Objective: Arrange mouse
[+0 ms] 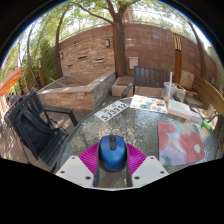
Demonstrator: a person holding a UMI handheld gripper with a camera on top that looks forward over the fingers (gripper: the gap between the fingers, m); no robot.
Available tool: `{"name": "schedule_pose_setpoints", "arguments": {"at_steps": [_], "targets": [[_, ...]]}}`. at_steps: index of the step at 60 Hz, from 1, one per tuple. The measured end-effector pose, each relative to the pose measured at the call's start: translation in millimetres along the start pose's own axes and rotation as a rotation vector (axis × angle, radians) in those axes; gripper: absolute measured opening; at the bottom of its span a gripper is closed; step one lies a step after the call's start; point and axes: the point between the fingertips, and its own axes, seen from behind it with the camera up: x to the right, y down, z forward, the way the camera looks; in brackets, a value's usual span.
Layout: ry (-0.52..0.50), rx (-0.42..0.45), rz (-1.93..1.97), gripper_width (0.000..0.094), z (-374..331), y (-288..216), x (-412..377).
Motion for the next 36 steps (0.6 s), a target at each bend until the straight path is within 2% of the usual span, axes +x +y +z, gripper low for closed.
{"name": "schedule_pose_setpoints", "arguments": {"at_steps": [8, 13, 17, 20, 21, 25, 29, 36], "targets": [[-0.078, 0.180, 0.053, 0.0373, -47.3, -107.5, 19.0], [-0.048, 0.265, 0.098, 0.0371, -65.3, -159.3, 70.0], [-0.006, 0.284, 0.141, 0.0372, -61.2, -174.6, 121.4], [0.045, 0.267, 0.149, 0.0370, -50.4, -152.6, 172.1], [0.068, 0.243, 0.151, 0.0370, -45.3, -157.0, 180.3], [0.139, 0.162, 0.156, 0.0371, -17.9, -123.7, 224.6], [0.181, 0.070, 0.149, 0.0372, 8.5, -64.3, 267.5], [0.218, -0.057, 0.129, 0.0397, 37.1, -1.2, 297.5]]}}
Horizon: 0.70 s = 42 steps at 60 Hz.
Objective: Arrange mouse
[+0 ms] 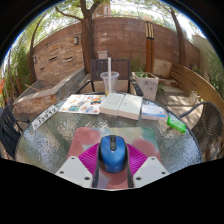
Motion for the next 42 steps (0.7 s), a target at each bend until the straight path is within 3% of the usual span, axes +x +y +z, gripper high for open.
{"name": "schedule_pose_setpoints", "arguments": {"at_steps": [8, 13, 27, 42], "targets": [[0.032, -0.037, 0.006, 0.0575, 4.0, 21.8, 15.0], [0.037, -0.005, -0.008, 0.0858, -13.5, 7.4, 15.5], [0.060, 0.042, -0.027, 0.0849, -104.0, -17.0, 5.2], [0.101, 0.097, -0.044, 0.0851, -237.7, -8.7, -16.8]]}}
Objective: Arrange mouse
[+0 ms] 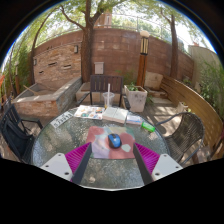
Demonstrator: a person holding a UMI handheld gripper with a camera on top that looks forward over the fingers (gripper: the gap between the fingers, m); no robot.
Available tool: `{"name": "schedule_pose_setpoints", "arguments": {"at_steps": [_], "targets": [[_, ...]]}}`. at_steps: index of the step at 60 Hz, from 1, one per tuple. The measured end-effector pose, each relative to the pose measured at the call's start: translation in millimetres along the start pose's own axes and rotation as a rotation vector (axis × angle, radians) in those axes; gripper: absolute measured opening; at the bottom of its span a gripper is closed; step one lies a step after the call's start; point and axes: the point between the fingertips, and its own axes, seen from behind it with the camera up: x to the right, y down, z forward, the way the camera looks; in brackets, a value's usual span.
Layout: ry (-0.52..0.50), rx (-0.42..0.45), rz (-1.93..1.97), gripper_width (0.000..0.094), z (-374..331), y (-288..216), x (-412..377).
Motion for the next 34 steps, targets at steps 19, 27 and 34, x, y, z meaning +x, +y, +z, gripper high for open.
{"name": "schedule_pose_setpoints", "arguments": {"at_steps": [19, 27, 34], "targets": [[0.032, 0.044, -0.006, 0.0851, -118.8, 21.8, -19.6], [0.041, 0.056, -0.004, 0.0852, -140.1, 26.1, -19.1], [0.054, 0.056, -0.030, 0.0852, -149.7, 27.3, -16.5]]}}
